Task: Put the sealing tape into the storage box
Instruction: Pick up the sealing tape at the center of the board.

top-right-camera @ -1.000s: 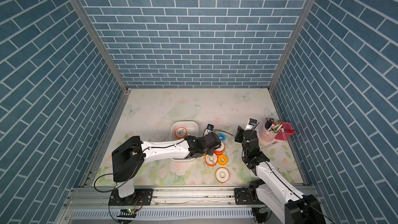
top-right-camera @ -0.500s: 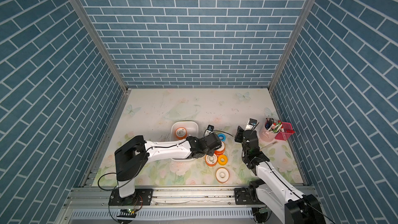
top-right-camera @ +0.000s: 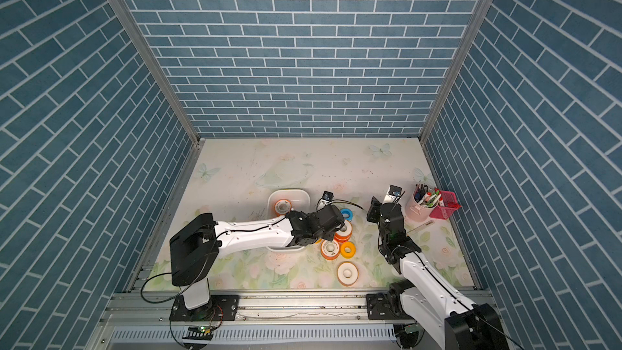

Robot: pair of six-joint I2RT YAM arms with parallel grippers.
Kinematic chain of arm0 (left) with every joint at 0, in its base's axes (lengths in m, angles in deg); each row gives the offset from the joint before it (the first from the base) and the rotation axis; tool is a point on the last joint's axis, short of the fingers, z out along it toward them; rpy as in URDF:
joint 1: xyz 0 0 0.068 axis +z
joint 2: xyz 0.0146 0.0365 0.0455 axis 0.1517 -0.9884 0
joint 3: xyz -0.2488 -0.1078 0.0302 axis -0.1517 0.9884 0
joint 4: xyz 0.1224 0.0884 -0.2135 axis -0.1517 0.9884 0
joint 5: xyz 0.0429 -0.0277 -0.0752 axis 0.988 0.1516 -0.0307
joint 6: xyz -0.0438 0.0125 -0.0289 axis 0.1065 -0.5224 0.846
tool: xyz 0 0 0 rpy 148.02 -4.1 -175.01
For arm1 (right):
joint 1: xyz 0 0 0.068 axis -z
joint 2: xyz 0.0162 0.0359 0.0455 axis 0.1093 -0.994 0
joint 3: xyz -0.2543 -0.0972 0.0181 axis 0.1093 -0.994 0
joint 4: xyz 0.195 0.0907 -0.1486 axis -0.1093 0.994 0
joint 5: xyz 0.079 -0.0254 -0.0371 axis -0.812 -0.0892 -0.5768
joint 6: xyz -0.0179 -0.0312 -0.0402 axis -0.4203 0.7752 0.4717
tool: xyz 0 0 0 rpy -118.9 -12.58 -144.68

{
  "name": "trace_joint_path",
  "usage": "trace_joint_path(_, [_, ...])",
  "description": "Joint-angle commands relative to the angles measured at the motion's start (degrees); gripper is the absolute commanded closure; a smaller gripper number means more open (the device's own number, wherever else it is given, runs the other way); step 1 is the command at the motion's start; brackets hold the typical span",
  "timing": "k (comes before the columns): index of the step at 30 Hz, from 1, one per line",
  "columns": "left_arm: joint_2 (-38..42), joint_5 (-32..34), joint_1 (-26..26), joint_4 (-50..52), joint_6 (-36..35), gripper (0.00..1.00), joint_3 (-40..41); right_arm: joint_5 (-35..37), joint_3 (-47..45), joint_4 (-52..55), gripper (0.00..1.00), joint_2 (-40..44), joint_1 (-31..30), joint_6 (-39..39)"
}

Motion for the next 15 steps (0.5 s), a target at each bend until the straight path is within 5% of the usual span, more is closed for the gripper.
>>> trace_joint_path(1, [3.9,1.3,0.0,1.6,-0.4,0.71,0.6,-0.2,-0.2,-0.7,0.51,0.0,0.2,-1.1])
trace_joint_path(10, [15.1,1.0,4.5,2.6,-0.5,0.75,8.2,-0.2,-0.3,-0.7,0.51,-0.1,0.2,-1.1])
trace_joint_path(15, [24.5,-8.4,12.1,-4.5,-0.5,0.76,20.3,-0.4,-0.2,-0.8,0.51,-0.2,0.2,-1.1])
